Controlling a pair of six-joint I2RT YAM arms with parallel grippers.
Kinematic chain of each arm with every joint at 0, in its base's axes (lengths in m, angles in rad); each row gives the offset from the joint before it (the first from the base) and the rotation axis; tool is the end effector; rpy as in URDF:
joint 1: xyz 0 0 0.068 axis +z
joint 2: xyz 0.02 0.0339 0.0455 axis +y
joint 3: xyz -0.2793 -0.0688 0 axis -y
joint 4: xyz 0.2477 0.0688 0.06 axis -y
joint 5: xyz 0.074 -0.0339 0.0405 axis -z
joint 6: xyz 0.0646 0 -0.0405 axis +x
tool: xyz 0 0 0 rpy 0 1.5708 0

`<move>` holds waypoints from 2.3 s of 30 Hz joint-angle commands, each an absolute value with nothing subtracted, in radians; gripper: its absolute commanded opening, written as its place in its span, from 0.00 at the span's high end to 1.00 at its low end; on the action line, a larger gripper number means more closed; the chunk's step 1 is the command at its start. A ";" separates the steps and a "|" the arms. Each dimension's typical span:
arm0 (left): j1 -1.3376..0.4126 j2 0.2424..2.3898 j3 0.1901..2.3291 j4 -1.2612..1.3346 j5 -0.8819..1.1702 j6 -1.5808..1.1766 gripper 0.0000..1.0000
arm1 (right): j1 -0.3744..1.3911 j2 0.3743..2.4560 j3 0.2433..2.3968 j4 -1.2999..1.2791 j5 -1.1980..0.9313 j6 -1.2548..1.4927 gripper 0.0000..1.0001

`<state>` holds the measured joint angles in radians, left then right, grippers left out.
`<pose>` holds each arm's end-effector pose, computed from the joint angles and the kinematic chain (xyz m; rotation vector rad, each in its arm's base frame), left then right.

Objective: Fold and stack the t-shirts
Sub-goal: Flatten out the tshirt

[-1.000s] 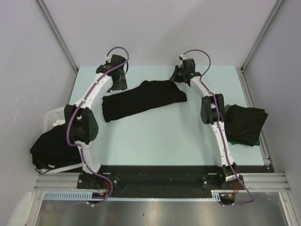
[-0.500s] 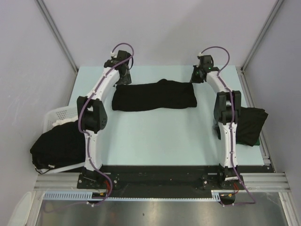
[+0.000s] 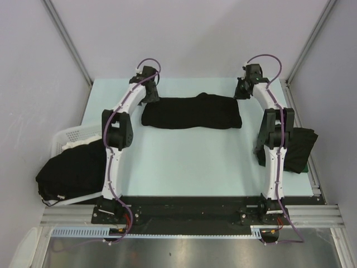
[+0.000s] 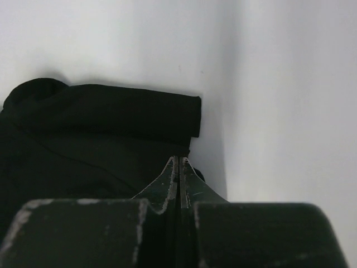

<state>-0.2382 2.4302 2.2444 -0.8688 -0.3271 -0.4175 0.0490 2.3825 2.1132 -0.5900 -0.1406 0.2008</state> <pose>0.5421 -0.1103 0.1915 -0.3384 2.5260 0.1814 0.5663 0.0368 0.1932 0.1213 2.4358 0.2832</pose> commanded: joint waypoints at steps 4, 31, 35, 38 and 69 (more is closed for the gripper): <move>-0.235 2.421 2.292 -0.597 -0.207 -0.443 0.29 | 0.069 2.329 2.103 -0.611 -0.176 0.189 1.00; -0.186 2.516 2.292 -0.505 -0.239 -0.615 0.31 | 0.066 2.318 2.075 -0.615 -0.196 0.172 1.00; -0.181 2.540 2.306 -0.537 -0.224 -0.632 0.32 | 0.066 2.324 2.083 -0.617 -0.201 0.173 1.00; -0.181 2.543 2.307 -0.558 -0.213 -0.644 0.33 | 0.066 2.324 2.086 -0.618 -0.206 0.173 1.00; -0.179 2.300 2.330 -0.597 -0.325 -0.485 0.95 | 0.094 2.359 2.345 -0.480 -0.195 0.239 1.00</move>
<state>-0.1875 2.4882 2.2684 -0.6174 -0.2600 -0.5537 0.0746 2.3840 2.2539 -0.5732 -0.2104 0.2173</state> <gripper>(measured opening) 0.070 0.010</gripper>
